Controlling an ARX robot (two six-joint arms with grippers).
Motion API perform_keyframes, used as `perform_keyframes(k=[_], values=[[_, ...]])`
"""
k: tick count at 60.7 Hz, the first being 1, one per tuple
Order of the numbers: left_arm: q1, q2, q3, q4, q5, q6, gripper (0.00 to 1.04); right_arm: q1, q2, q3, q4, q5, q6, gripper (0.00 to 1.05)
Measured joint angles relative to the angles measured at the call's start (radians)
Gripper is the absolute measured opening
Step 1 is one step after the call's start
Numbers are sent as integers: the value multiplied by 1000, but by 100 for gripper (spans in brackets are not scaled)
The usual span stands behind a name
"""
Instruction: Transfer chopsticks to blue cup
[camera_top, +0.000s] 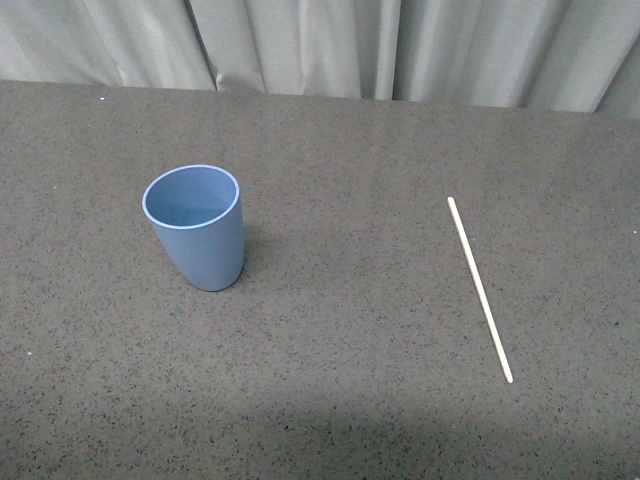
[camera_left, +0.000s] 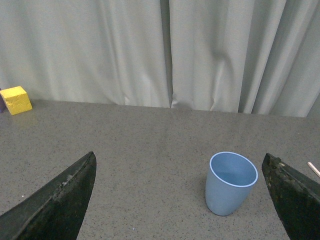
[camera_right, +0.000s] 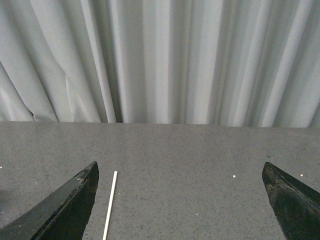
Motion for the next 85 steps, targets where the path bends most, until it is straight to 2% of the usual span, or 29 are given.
perform_keyframes(k=[62, 64, 65, 68, 70, 76, 85], values=[[0, 0, 0, 0, 0, 0, 98, 0, 0, 0, 0, 0, 0, 95], [0, 0, 0, 0, 0, 0, 98, 16, 4, -1, 17, 39, -29, 95], [0, 0, 0, 0, 0, 0, 98, 34, 15, -1, 38, 108, -68, 95], [0, 0, 0, 0, -1, 0, 98, 75, 63, 2, 84, 217, -176, 95], [0, 0, 0, 0, -1, 0, 98, 85, 112, 6, 98, 233, -225, 95], [0, 0, 0, 0, 0, 0, 98, 83, 344, 38, 168, 183, -266, 95], [0, 0, 0, 0, 0, 0, 98, 90, 725, 167, 238, 78, -190, 95]])
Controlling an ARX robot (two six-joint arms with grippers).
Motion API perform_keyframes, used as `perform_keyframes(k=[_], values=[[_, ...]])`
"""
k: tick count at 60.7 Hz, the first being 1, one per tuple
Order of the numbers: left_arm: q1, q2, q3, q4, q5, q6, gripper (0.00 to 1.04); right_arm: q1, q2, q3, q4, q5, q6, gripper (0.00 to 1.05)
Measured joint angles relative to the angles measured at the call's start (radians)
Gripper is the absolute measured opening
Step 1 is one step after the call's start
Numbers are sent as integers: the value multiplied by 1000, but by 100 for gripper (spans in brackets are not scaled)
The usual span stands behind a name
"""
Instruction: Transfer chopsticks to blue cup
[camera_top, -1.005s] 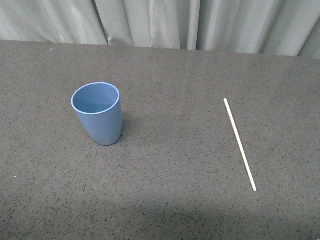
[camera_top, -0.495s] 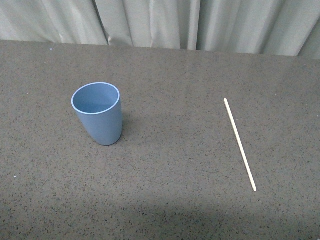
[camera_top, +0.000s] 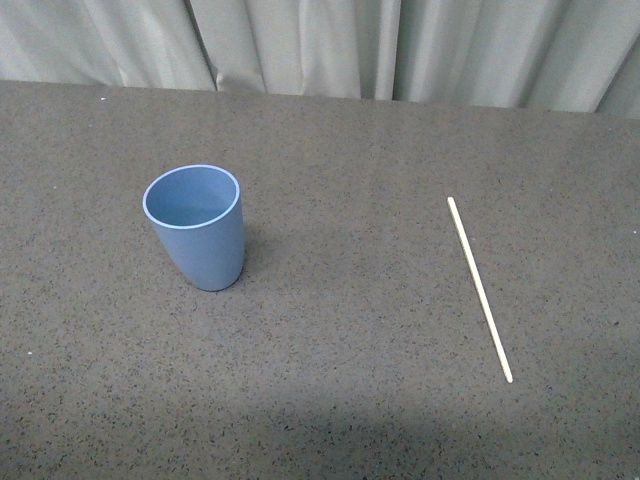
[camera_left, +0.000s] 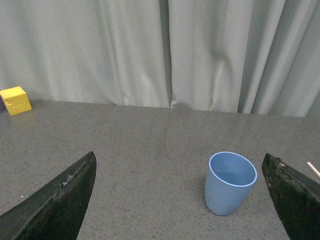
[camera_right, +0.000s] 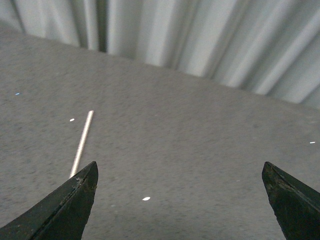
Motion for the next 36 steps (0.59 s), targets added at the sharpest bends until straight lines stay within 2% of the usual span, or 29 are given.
perform_keyframes(k=[7, 14, 36], values=[[0, 0, 0, 0, 0, 0, 98, 37, 319, 146, 2, -67, 72, 95], [0, 0, 0, 0, 0, 0, 98, 64, 552, 282, -37, -88, 124, 95], [0, 0, 0, 0, 0, 0, 98, 114, 1079, 695, -293, -130, 270, 95]])
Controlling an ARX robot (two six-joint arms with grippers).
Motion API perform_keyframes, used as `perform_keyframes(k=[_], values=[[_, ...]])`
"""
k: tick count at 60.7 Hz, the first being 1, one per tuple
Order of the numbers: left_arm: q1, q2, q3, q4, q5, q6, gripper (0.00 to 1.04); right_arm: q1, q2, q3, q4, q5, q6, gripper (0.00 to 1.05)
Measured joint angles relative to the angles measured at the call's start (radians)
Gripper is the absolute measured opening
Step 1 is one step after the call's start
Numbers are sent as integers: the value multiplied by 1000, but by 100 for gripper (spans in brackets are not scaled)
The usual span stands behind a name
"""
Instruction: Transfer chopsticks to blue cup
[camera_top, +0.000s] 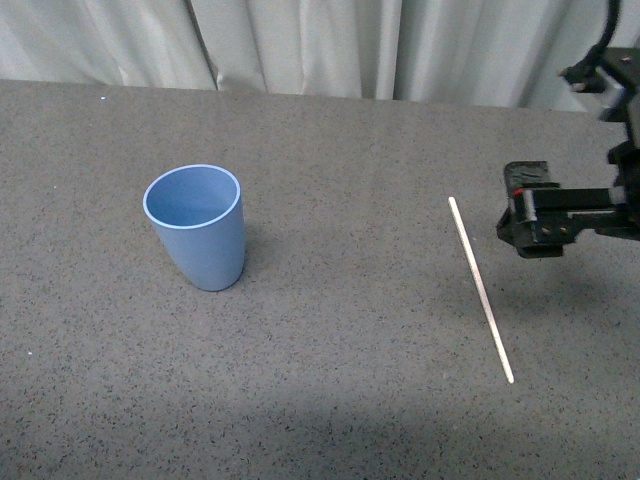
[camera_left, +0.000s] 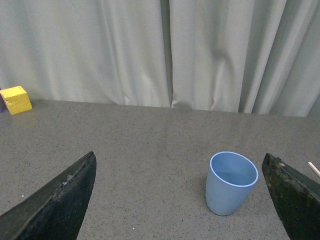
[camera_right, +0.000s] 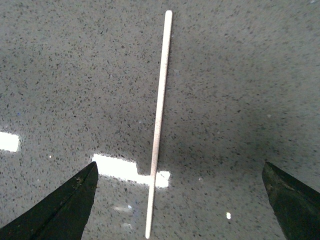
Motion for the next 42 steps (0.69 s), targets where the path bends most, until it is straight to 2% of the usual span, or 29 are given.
perform_keyframes(k=[18, 42], values=[[0, 0, 0, 0, 0, 0, 98, 14, 245, 252, -152, 3, 99, 95], [0, 0, 0, 0, 0, 0, 98, 38, 428, 464, -259, 29, 117, 95]])
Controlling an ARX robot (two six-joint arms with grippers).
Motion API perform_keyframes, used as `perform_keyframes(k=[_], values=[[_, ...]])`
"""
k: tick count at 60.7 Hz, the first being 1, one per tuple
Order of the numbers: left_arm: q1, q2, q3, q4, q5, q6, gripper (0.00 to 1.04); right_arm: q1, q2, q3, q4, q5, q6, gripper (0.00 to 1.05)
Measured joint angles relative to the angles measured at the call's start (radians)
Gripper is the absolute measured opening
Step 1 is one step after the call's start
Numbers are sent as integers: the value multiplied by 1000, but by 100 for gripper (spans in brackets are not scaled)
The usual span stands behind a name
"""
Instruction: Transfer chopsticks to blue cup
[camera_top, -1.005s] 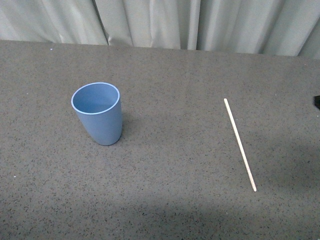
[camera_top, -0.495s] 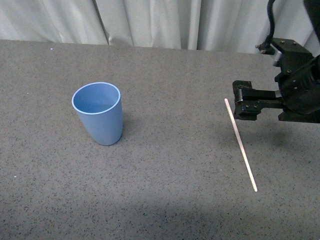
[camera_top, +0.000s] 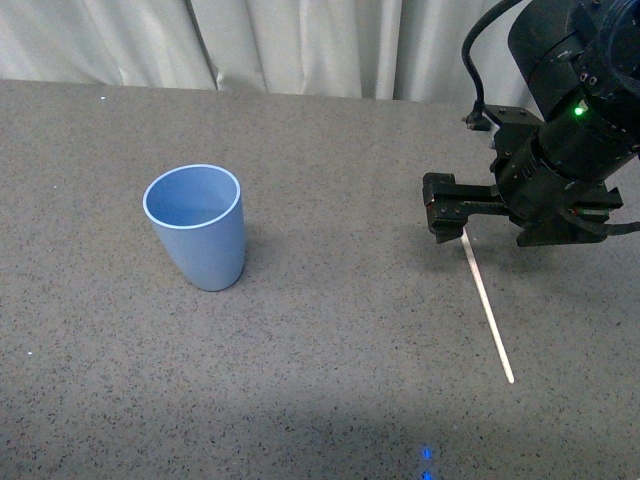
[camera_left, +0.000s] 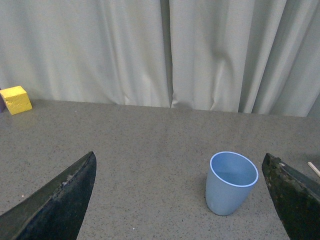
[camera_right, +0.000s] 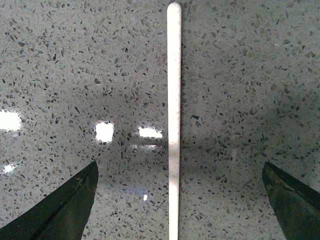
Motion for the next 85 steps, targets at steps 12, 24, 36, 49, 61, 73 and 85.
perform_keyframes(k=[12, 24, 36, 49, 61, 73, 85], values=[[0, 0, 0, 0, 0, 0, 98, 13, 43, 31, -19, -7, 14, 92], [0, 0, 0, 0, 0, 0, 98, 21, 64, 53, -40, 10, 15, 62], [0, 0, 0, 0, 0, 0, 98, 21, 72, 63, -50, 23, 16, 29], [0, 0, 0, 0, 0, 0, 98, 20, 73, 63, -53, 23, 21, 1], [0, 0, 0, 0, 0, 0, 98, 14, 21, -27, 69, -43, 60, 1], [0, 0, 0, 0, 0, 0, 98, 54, -183, -227, 428, -32, 29, 1], [0, 0, 0, 0, 0, 0, 98, 136, -364, -360, 861, -81, -35, 1]])
